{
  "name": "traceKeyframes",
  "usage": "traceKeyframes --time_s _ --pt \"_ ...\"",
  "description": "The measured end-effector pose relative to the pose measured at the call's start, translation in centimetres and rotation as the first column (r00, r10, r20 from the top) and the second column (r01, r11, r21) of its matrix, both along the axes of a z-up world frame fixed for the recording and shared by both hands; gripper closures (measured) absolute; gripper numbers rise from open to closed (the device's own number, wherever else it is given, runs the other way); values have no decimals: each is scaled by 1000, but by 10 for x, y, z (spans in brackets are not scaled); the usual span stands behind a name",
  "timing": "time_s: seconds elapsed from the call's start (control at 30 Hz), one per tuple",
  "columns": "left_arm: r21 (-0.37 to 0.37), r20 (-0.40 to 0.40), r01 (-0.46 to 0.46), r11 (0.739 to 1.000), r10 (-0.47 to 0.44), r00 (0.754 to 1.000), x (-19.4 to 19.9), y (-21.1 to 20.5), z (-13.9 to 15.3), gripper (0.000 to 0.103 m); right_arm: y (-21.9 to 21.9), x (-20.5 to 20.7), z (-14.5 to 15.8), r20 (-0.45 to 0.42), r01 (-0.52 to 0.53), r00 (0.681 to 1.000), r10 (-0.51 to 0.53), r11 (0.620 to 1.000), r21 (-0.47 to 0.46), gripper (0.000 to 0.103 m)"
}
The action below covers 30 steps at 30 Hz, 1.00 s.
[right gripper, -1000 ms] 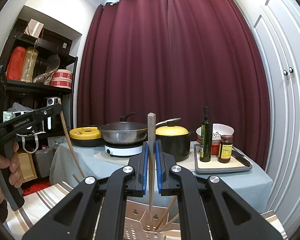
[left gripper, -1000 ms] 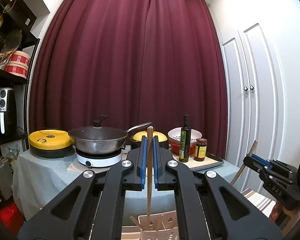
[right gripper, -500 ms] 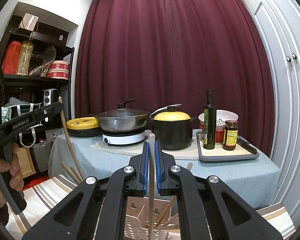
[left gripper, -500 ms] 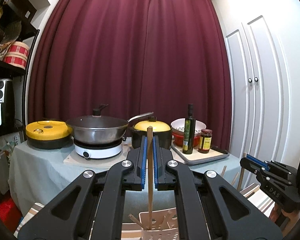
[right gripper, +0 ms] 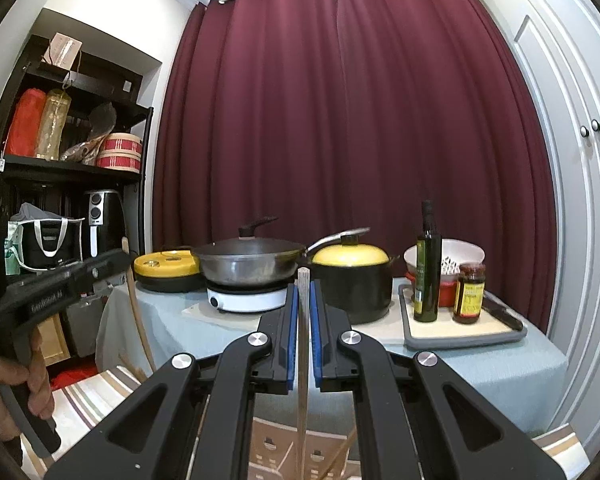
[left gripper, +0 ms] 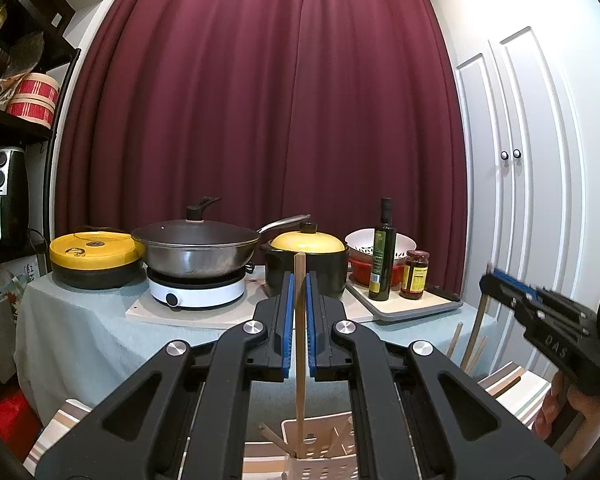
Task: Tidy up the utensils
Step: 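Lift both held chopsticks upright and carry them above the caddy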
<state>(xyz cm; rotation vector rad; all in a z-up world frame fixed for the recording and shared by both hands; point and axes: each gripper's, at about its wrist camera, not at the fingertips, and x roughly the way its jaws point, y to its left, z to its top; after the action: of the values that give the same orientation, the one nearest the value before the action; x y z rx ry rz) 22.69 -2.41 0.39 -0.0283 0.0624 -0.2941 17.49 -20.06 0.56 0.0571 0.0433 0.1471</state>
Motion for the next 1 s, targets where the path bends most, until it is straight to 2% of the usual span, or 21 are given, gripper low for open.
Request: traceKeyframes --time_s 0.37,0.7,1.0 --pt "1 -16 0 1000 0 1000 5 3 -6 97 5 12 7 46 4 999 -3 1000 -20 96" --pt "13 -40 14 1000 -14 999 6 1 -14 97 10 20 -22 -36 18 999 -20 999 -44 96" --pt "19 -50 19 1000 -18 999 8 -1 -17 97 10 21 -29 -65 23 998 -27 998 -54 96"
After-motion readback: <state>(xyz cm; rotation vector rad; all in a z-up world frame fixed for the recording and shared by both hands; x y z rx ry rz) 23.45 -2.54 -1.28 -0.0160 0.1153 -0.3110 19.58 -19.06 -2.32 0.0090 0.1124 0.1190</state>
